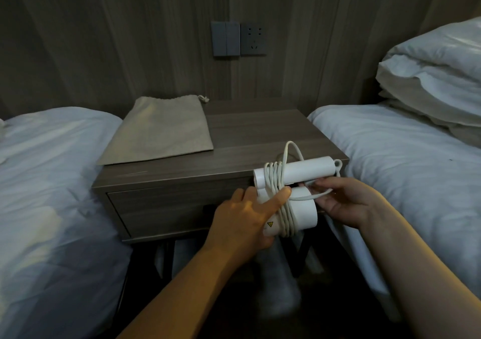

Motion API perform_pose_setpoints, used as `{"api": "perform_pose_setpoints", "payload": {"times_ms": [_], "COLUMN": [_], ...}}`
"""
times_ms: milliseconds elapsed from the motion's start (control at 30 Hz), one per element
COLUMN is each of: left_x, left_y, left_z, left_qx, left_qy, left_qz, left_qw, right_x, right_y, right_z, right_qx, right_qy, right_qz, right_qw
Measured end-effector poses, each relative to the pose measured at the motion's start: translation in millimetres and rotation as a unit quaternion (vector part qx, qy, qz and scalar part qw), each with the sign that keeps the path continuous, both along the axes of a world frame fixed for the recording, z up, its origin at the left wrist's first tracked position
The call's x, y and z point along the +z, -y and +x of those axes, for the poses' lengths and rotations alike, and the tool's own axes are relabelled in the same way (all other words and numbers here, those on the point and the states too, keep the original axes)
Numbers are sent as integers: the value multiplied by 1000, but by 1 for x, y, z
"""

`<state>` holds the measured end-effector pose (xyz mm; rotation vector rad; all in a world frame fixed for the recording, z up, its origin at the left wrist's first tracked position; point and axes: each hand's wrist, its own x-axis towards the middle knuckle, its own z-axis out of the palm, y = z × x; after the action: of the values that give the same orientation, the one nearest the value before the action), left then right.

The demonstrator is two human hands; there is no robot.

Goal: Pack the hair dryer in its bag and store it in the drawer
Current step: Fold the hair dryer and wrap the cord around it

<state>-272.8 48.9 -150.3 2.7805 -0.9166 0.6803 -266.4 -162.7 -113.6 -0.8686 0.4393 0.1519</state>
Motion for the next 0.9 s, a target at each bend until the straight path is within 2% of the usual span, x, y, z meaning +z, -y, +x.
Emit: {"api": "perform_pose_setpoints", "payload": {"times_ms": [133,267,400,600,700,767,833,900], "left_x": [0,-1,-2,7,2,-3,-3,0], "left_y": [1,3,-2,-6,-5,-1,0,2], "left_z": [-1,0,5,5,3,6,6,3], "left_qx": [4,5,13,51,47,40,41,48], "left_qy": [13,27,20,-54,-20,11,13,-4], "left_qz": [12,12,-6,19,-1,-19,-36,-42], "left_qw": [1000,1000,1000,997,999,999,998,998], "right_x": [1,4,6,18,11,6,4,4], "right_y": [4,4,1,-4,-18,-32,-44,-50], "right_z": [-1,-4,-3,-8,-8,-10,-14,-18], "right_qx": [-2,32,37,91,26,-76,-158,-202], "right_qy": [-15,-47,-44,24,65,89,99,113], "right_qz": [-16,-96,-90,-125,-167,-258,-375,-438], "right_qw": [1000,994,994,988,983,959,908,869]}}
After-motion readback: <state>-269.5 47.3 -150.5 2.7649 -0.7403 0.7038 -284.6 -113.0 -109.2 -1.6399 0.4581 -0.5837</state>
